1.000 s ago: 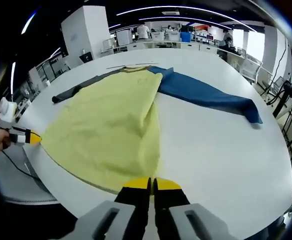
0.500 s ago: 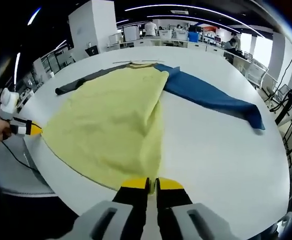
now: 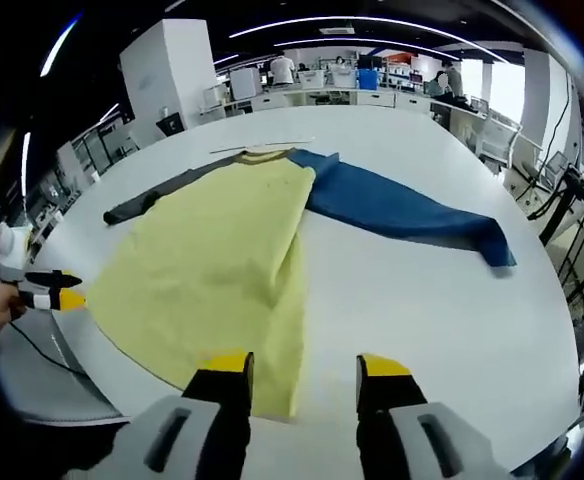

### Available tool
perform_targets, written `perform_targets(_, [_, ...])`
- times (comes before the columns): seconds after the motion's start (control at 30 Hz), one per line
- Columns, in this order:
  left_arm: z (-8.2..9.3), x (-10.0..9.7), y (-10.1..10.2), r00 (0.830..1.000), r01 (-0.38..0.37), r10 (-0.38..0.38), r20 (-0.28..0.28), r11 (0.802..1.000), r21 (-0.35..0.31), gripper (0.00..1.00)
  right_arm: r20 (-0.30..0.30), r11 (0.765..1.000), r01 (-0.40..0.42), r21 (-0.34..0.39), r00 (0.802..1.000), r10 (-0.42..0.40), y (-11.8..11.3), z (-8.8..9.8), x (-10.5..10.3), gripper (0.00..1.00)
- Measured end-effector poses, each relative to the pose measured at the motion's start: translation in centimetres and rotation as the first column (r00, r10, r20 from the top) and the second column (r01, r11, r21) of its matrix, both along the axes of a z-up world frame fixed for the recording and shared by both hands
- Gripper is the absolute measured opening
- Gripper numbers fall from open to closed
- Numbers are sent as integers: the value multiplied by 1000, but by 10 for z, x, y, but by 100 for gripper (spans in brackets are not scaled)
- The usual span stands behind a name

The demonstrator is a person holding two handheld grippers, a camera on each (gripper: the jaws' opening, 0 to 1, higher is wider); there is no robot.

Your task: Fold the garment on the visible template until the final outline fits inside the template.

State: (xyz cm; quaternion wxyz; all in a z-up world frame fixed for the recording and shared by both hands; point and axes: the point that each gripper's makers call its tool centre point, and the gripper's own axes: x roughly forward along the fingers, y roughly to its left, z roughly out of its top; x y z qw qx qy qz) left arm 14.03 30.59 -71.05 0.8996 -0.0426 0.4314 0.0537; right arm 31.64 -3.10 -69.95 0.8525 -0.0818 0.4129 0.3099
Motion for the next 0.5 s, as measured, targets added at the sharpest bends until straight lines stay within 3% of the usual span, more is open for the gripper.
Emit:
perform_targets(0.17, [8, 5, -1, 999, -20, 22, 40, 999, -36, 63, 21, 1000, 11, -4, 1000, -11, -6, 6, 14, 44])
perform_targets(0.23, [13, 8, -2, 998, -14, 16, 62, 999, -36, 68, 59, 1000, 26, -15, 998, -25, -13, 9, 28, 44])
perform_targets(0.43, [22, 16, -2, 995, -7, 8, 95, 1000, -18, 82, 100, 998, 70, -1, 993, -69, -23, 19, 60, 45])
perform_targets(0.5, [26, 19, -3, 994, 0, 2, 111, 1000, -17, 86, 87, 998, 61, -17, 994, -59, -25, 16, 67, 46])
